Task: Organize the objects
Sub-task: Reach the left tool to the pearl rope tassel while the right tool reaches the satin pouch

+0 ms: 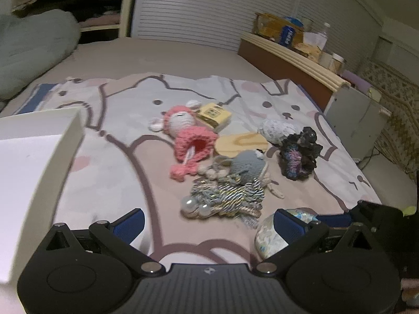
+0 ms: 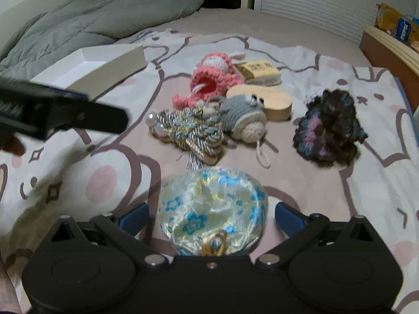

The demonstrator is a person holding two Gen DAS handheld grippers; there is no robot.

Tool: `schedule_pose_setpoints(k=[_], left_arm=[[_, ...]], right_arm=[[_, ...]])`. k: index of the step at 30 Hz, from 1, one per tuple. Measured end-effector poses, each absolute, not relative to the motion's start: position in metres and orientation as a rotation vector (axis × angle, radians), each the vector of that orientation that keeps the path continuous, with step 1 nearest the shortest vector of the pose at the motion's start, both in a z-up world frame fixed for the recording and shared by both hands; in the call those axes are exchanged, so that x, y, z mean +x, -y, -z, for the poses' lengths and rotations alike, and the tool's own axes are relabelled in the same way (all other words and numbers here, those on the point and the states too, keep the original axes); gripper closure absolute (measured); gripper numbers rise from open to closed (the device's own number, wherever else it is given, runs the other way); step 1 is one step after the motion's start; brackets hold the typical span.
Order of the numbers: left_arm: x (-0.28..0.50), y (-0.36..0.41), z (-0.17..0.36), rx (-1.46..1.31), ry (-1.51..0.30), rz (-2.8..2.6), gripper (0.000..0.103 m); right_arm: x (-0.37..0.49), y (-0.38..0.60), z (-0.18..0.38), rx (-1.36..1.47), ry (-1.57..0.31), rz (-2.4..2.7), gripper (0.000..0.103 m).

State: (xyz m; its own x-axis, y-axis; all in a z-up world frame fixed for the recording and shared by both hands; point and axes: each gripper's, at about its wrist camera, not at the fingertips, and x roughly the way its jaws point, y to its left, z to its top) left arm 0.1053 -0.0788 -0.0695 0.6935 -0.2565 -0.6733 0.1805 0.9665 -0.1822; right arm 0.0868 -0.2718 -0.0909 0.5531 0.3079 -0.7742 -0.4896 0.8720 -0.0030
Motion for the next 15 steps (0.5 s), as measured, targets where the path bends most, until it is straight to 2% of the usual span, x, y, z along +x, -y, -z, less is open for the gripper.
schedule_pose_setpoints(k=[15], left_arm=[[0.154, 0.107, 0.113, -0.072, -0.806, 0.279, 0.000]], right_arm=[[0.080, 0.262, 0.112, -0.260, -0.787, -0.456, 0.000]])
